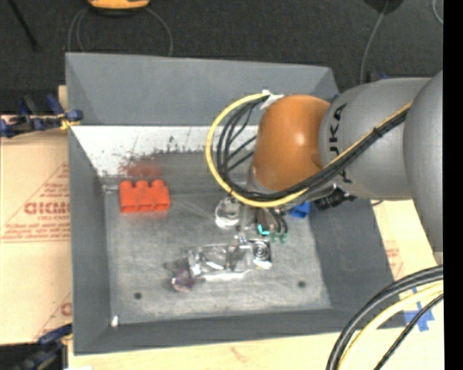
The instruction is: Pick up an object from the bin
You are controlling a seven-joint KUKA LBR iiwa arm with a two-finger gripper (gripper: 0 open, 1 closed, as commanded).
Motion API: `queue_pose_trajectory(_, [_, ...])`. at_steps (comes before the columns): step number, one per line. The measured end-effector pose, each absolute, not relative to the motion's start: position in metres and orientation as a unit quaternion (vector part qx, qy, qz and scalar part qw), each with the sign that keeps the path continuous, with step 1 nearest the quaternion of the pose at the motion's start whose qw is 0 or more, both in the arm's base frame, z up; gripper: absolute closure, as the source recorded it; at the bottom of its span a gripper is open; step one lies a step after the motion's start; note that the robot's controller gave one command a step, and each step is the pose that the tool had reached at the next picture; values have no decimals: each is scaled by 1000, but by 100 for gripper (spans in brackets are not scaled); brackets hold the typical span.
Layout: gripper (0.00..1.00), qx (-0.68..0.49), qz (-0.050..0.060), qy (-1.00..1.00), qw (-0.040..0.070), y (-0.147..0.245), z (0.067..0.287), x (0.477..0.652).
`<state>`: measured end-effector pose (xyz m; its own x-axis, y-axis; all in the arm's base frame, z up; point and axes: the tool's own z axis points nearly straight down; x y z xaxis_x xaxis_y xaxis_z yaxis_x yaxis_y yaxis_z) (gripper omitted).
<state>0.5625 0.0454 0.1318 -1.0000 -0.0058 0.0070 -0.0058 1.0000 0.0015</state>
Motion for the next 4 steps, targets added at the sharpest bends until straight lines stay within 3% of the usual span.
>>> queue_pose_trajectory(1, [0, -13, 0, -1000, -8, 31, 117, 570])
queue_pose_trajectory(2, [0, -130, 0, -992, 0, 13, 120, 485])
queue_pose_trajectory(3, [100, -130, 0, -991, 0, 13, 120, 485])
queue_pose_trajectory(4, [100, -124, 0, -992, -1, 12, 129, 486])
